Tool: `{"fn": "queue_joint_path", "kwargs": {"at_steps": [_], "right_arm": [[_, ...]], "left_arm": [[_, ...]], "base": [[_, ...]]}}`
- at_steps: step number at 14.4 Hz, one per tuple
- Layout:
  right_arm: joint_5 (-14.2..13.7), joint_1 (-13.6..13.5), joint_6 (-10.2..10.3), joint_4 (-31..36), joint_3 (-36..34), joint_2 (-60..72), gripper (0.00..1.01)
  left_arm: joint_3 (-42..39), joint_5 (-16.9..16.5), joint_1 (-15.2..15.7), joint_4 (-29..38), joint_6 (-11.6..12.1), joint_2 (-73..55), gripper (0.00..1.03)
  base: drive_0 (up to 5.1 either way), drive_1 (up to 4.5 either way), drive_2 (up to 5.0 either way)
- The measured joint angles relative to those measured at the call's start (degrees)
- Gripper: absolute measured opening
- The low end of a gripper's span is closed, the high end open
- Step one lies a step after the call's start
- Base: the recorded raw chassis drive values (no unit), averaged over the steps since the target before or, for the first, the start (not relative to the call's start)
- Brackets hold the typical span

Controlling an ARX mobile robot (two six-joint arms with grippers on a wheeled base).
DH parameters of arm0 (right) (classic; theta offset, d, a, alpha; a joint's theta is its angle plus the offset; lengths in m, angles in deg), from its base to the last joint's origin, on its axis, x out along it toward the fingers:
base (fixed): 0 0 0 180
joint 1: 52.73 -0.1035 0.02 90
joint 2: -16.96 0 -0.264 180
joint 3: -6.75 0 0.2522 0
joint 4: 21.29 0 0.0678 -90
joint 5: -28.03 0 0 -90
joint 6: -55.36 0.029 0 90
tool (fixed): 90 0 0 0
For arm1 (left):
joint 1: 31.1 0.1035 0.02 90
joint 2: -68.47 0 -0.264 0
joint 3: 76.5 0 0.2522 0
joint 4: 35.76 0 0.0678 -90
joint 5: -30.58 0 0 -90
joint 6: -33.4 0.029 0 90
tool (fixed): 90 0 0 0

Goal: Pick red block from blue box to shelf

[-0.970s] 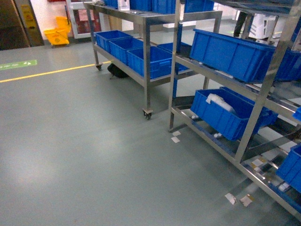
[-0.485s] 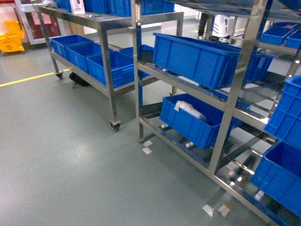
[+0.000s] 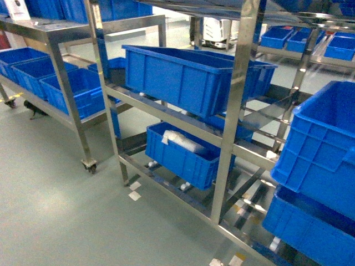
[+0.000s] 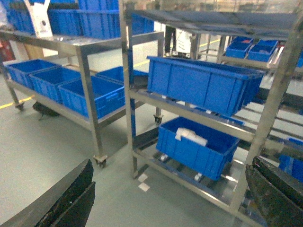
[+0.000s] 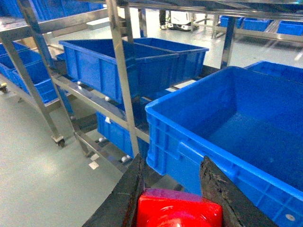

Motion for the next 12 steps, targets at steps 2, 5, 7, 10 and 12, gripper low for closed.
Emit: {"fn": "queue_joint_path", "kwargs": {"at_steps": [2, 5, 7, 10, 12], "right_arm": [[0.0, 0.0, 0.0, 0.0, 0.0, -0.1, 0.28], [0.0, 0.0, 0.0, 0.0, 0.0, -0.1, 0.28], [0.0, 0.0, 0.0, 0.0, 0.0, -0.1, 0.28], [0.0, 0.0, 0.0, 0.0, 0.0, -0.1, 0.28], [0.0, 0.0, 0.0, 0.0, 0.0, -0.1, 0.28]], "left_arm": [[0.0, -0.1, 0.0, 0.3, 0.0, 0.0, 0.98], [0.0, 0.0, 0.0, 0.3, 0.0, 0.0, 0.98], [0.0, -0.1, 0.0, 0.3, 0.0, 0.0, 0.98], [0.0, -0.1, 0.0, 0.4, 0.0, 0.0, 0.98], [0.0, -0.1, 0.0, 0.3, 0.0, 0.0, 0.98]], "base": [[-1.8, -1.76, -1.8], [-1.6, -1.56, -1.6], [-1.6, -1.64, -1.6], [-1.5, -1.5, -1.5], [-1.6, -1.57, -1.6]]}}
